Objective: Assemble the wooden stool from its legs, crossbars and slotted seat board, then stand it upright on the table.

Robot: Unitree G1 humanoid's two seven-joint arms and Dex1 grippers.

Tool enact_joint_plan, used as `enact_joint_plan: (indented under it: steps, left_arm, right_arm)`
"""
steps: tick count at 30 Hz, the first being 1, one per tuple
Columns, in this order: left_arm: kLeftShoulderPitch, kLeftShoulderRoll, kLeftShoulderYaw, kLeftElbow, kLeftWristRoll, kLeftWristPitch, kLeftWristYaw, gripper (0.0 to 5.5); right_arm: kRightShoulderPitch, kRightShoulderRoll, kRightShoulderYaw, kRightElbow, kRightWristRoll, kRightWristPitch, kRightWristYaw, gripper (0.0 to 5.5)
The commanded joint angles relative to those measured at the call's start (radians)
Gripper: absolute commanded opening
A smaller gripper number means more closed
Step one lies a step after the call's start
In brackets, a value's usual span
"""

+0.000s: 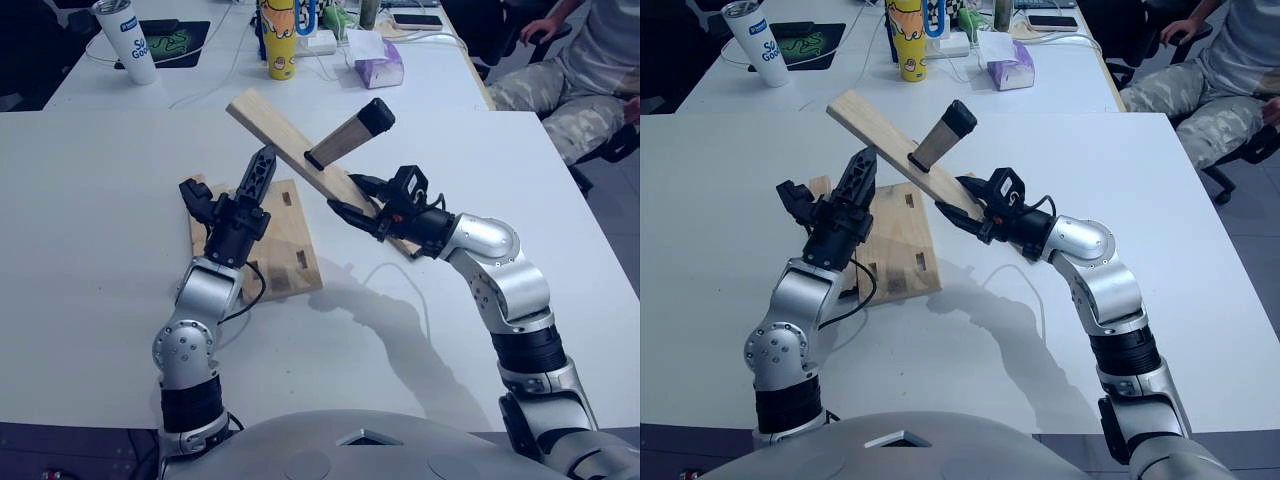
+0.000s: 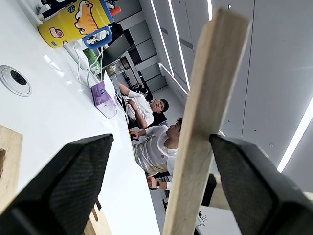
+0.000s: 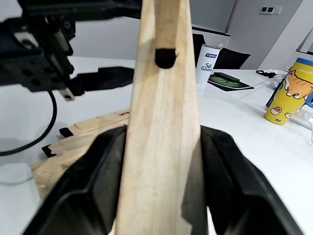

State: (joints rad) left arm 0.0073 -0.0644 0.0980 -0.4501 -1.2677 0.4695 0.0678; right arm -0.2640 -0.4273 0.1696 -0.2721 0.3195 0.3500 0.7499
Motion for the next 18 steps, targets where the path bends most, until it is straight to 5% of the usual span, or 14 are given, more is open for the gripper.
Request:
enact_joint_plan:
  steps: [1,10,18]
  left_arm:
    - [-0.019,-0.024,-0.012,-0.030,-0.032,-0.007,-0.012,3.65]
    - [-0.028,-0.015,-0.010,-0.025,-0.040,-0.021,-0.015,3.65]
    - [-0.041,-0.009,0.007,0.013,0.018,-0.054,0.002,2.52]
  right_arm:
    - [-0.007,0.003,0.026,0.022,-0.034,-0.036,0.007,2.06]
    - [0.017,-0.008,0.041,0.000,-0.020,-0.055,0.064,2.06]
    - [0.013,-0.005,0.032,0.004,-0.017,-0.046,0.077,2.06]
